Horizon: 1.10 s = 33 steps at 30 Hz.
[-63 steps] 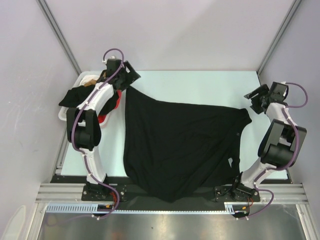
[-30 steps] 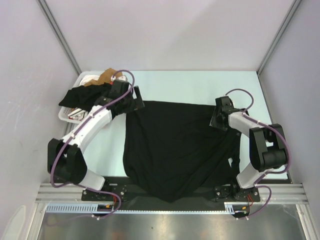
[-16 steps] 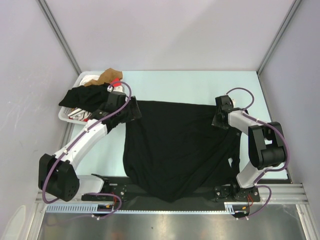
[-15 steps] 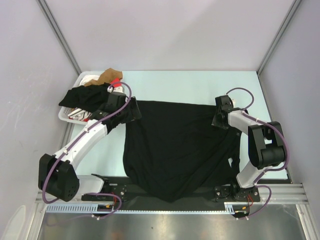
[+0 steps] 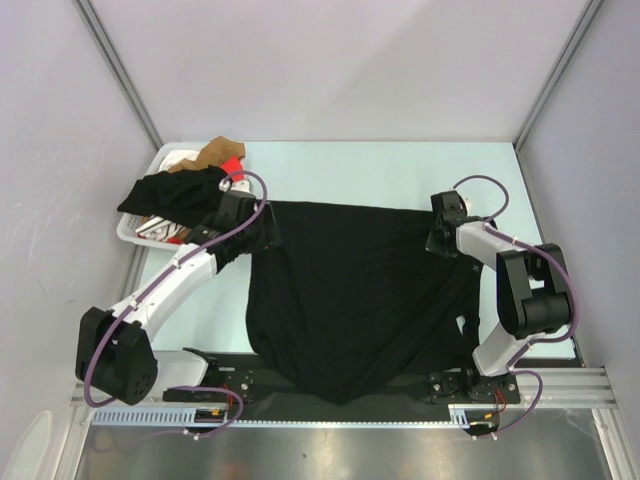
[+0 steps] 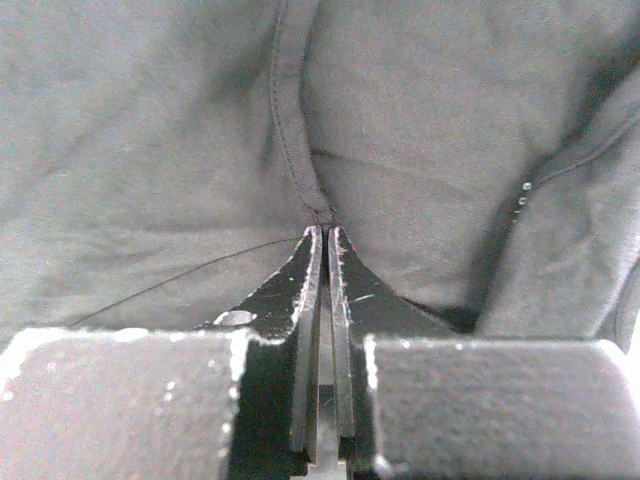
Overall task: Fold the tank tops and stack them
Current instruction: Flatten the tank top out
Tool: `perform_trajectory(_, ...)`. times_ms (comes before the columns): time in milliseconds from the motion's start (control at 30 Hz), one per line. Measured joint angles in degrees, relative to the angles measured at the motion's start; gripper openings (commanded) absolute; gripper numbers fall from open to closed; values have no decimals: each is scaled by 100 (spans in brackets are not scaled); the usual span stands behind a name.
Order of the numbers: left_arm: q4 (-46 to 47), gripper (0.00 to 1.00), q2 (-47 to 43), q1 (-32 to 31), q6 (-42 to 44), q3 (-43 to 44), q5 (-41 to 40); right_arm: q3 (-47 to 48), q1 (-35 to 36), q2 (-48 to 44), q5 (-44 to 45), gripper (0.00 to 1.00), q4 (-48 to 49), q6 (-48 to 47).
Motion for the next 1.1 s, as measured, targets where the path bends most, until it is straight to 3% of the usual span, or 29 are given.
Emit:
perform_trajectory(267, 162, 68, 393, -28, -2, -240, -63, -68, -15, -271, 50, 6, 184, 4)
perform_trajectory(567, 592, 64, 962, 498, -46, -901, 118, -162, -26, -271, 48, 2, 328, 9)
perform_trajectory(833, 975, 43, 1408, 529, -52, -903, 256, -212, -26, -271, 22, 2, 402, 9)
perform_trajectory(1033, 1088, 46, 1593, 544, -48, -898, 293, -236, -37, -278, 2, 1, 422, 9)
perform_trajectory(1100, 1097, 33, 1593, 544, -55, -898, 289, -236, -39, -278, -20, 0, 422, 9)
